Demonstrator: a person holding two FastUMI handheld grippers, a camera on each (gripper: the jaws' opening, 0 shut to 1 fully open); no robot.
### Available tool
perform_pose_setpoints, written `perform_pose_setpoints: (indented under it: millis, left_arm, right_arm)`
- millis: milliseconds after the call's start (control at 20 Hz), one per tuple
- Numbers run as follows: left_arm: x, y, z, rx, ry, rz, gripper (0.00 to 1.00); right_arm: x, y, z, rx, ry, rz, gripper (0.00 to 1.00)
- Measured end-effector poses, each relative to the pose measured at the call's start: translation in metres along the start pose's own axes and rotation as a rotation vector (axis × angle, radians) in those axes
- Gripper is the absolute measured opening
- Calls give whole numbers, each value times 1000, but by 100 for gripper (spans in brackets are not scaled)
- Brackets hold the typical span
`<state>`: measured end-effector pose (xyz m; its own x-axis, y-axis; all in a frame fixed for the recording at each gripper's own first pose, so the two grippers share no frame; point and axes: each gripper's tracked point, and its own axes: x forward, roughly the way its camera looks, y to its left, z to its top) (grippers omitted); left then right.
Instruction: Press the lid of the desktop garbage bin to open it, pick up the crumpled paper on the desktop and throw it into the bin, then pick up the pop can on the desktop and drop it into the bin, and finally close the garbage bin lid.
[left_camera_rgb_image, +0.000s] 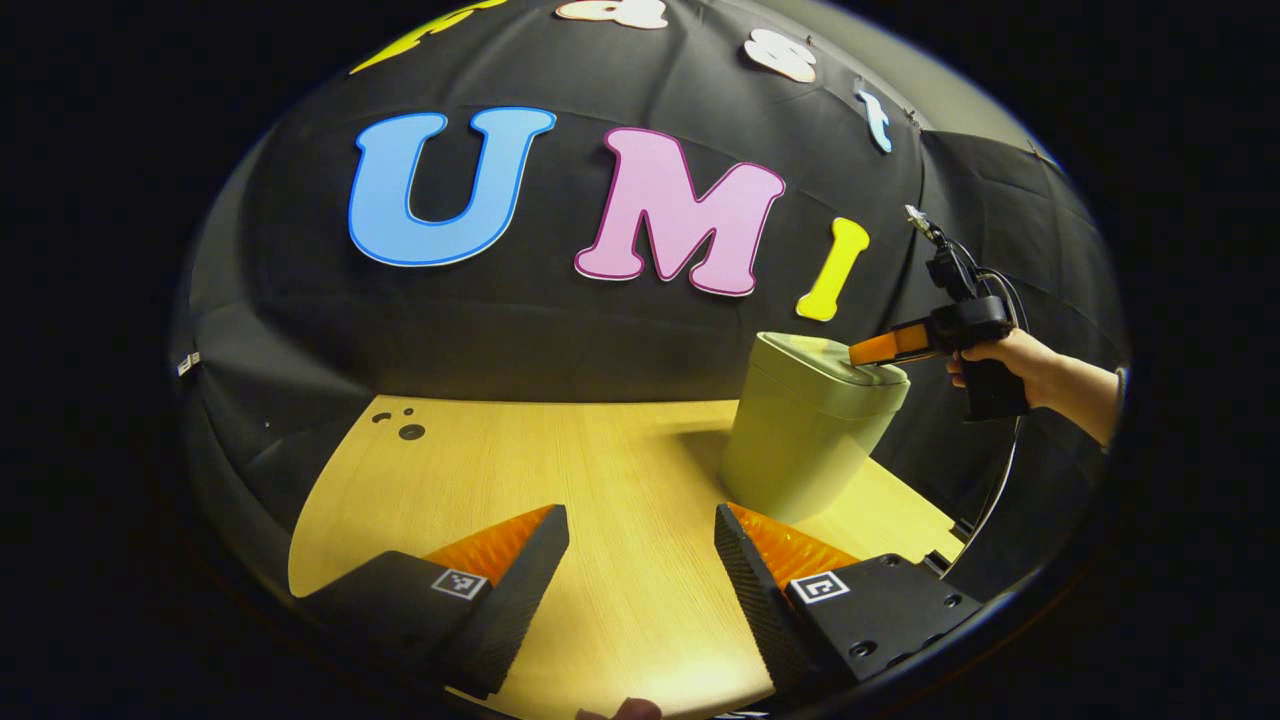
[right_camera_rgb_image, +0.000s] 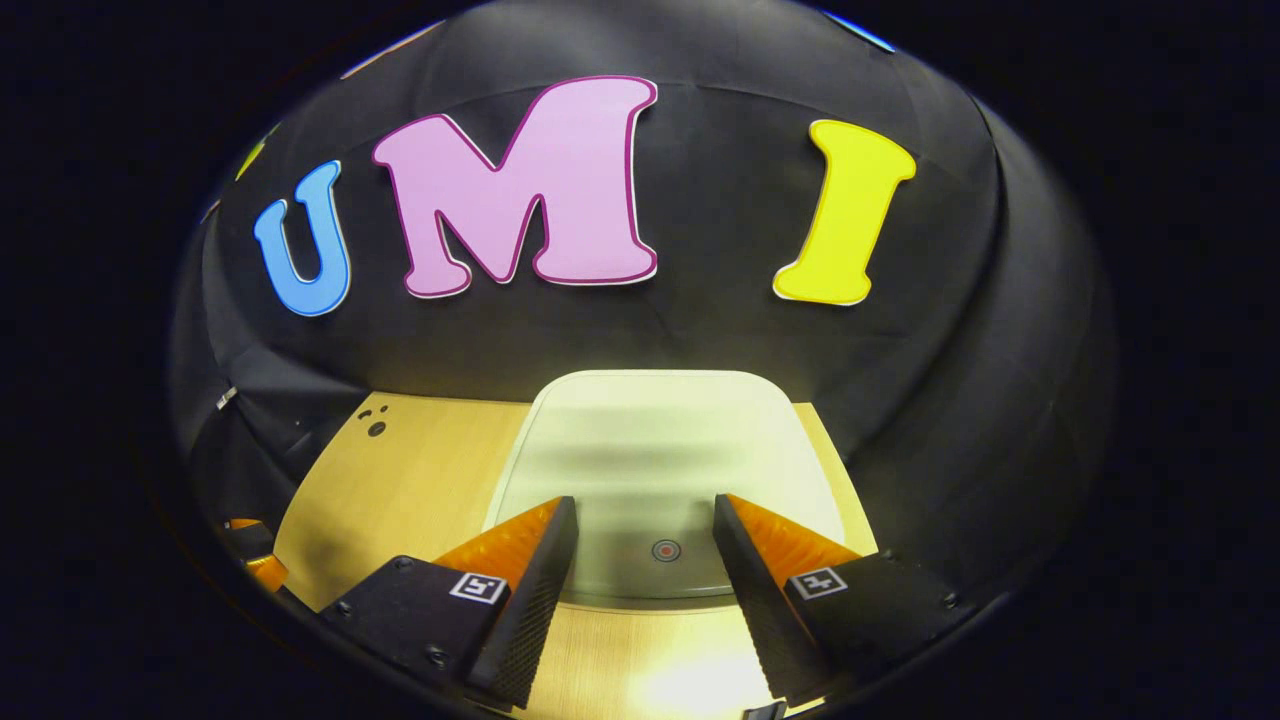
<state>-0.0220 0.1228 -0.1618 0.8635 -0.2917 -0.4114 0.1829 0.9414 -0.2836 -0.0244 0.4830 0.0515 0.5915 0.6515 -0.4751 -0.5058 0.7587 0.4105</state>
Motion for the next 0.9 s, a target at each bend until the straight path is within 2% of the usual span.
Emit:
perform_pose_setpoints:
  millis: [300,500,900]
  left_arm:
    - [2,1,-2,-6,4,3,94]
    - [3,2,-2,-11,4,4,94]
    - [5,-5,3,5,1,-6,94]
  right_arm:
    - [0,1,-10,28,27,7,88]
    - [0,2,-4,15,-26,33,87]
    - [-13,-2,14,84,-130,40,87]
